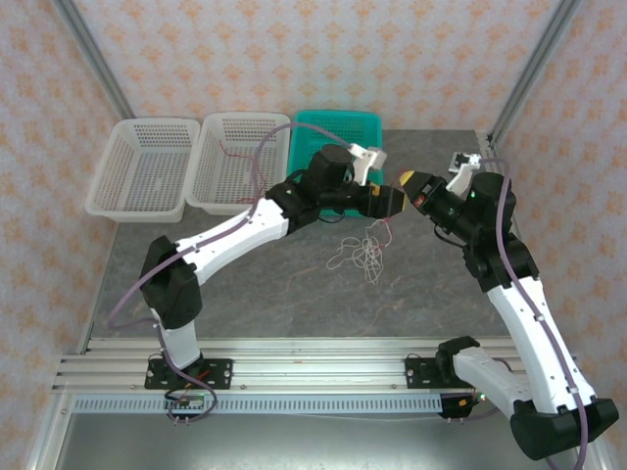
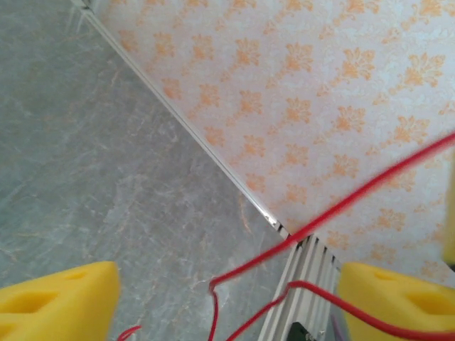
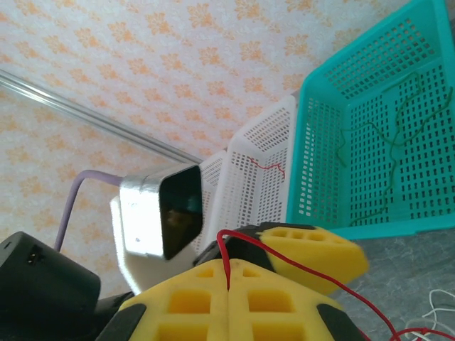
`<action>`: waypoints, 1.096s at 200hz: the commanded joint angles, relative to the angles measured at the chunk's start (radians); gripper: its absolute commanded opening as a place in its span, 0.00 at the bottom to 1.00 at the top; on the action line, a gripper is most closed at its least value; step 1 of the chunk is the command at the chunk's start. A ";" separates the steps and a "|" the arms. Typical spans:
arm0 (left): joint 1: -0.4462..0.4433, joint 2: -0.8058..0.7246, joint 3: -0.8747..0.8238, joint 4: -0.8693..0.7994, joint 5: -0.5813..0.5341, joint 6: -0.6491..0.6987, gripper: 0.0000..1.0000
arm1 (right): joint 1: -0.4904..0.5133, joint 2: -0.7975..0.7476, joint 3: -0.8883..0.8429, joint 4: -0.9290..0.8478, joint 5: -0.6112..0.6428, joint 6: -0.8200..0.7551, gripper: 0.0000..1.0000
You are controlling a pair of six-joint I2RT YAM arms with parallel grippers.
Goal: Untangle the cables
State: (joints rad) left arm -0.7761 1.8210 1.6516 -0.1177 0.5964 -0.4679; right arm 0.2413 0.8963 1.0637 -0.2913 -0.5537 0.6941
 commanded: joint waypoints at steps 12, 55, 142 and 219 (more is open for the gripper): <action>-0.012 0.022 0.070 0.087 0.004 -0.015 0.30 | 0.003 -0.011 0.030 -0.020 -0.034 0.041 0.00; -0.011 0.038 0.085 0.135 0.016 -0.061 0.00 | 0.002 -0.053 0.014 -0.089 0.032 -0.005 0.11; -0.012 0.000 0.115 0.015 -0.058 -0.141 0.00 | 0.002 -0.370 -0.361 -0.119 0.144 -0.295 0.61; -0.035 -0.092 0.148 -0.005 0.003 -0.211 0.00 | 0.122 -0.100 -0.654 0.656 0.176 -0.397 0.85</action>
State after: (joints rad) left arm -0.7925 1.8301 1.7592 -0.1150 0.5690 -0.6449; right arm 0.2913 0.6678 0.4198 -0.0074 -0.4919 0.3912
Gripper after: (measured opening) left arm 0.051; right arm 0.843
